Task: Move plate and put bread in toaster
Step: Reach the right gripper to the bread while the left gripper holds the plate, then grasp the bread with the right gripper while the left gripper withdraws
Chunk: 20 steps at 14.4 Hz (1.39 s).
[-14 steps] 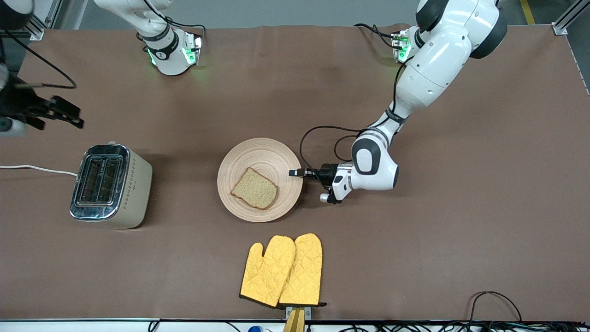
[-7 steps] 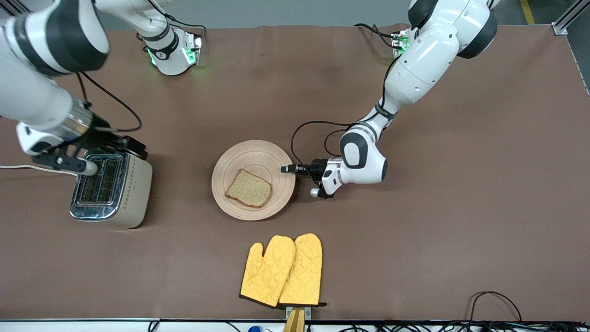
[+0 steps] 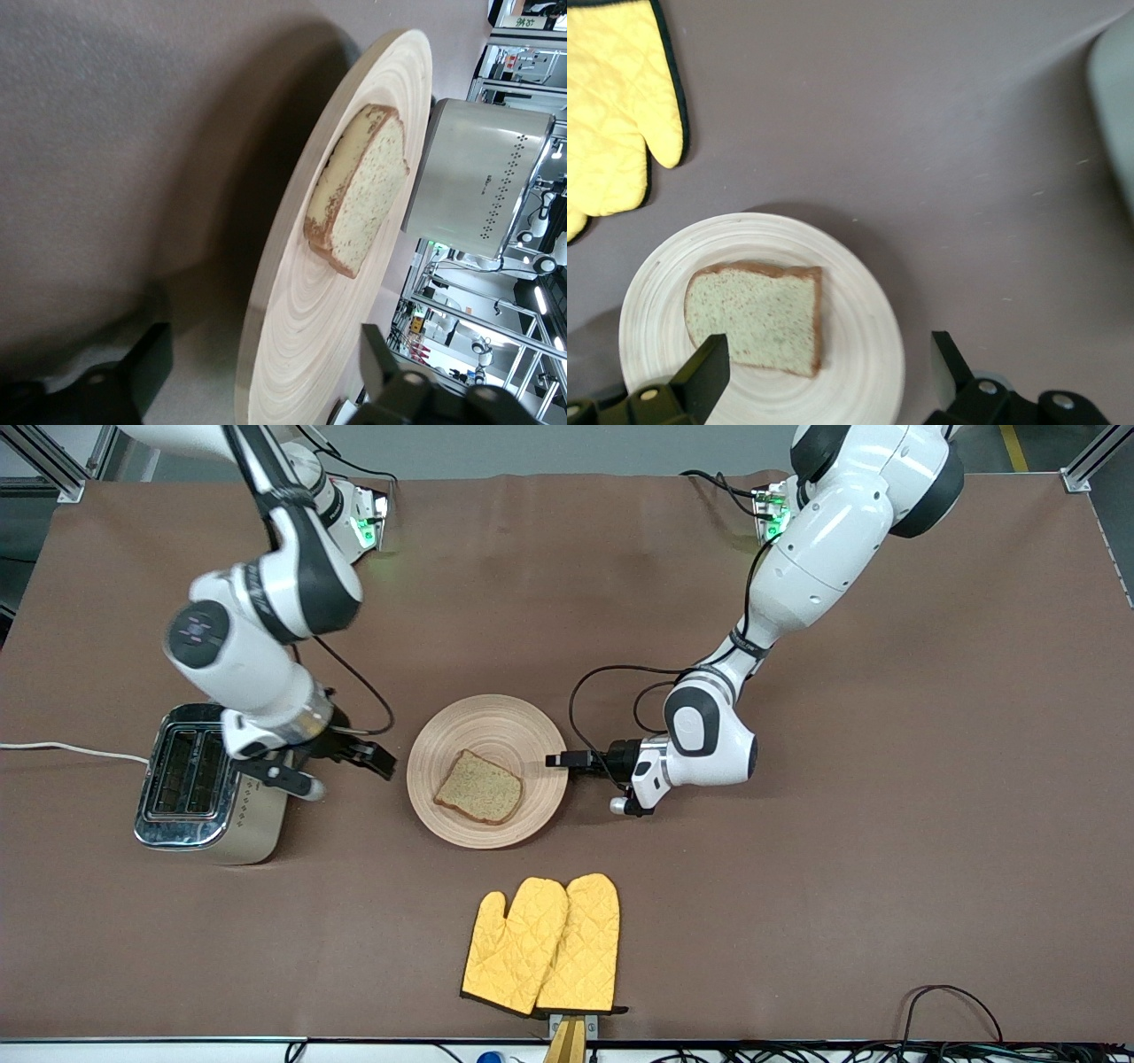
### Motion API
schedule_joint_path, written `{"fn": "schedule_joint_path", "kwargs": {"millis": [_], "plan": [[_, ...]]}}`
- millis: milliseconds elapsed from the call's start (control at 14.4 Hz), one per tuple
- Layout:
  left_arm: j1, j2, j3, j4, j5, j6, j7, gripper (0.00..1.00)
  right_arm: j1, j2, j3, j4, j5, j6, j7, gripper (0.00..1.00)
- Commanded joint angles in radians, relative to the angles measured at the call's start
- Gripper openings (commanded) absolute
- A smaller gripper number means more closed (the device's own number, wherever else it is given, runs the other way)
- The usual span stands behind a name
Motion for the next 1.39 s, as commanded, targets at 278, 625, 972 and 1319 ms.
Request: {"fn": "schedule_joint_path", "kwargs": {"millis": [278,625,972,1319], "plan": [[0.036,-0.142,0.089,-0.164,0.201,0.017,-0.082,1.0,0.081,0.165,-0.01,-0.052,0.022,0.254,0.068,0.99],[0.144,-0.303,0.099,-0.267,0.578,-0.003,-0.225,1.0,0.12,0.189,-0.01,-0.054,0.022,0.309,0.068,0.95],[0.321,-0.451,0.097,-0.236,1.018,-0.189,-0.361,1.0,0.129,0.252,-0.009,-0.052,0.022,0.373,0.051,0.95],[0.427,-0.596,0.099,-0.146,1.258,-0.405,-0.421,1.0,0.129,0.274,-0.007,-0.055,0.022,0.36,0.053,0.67]]}}
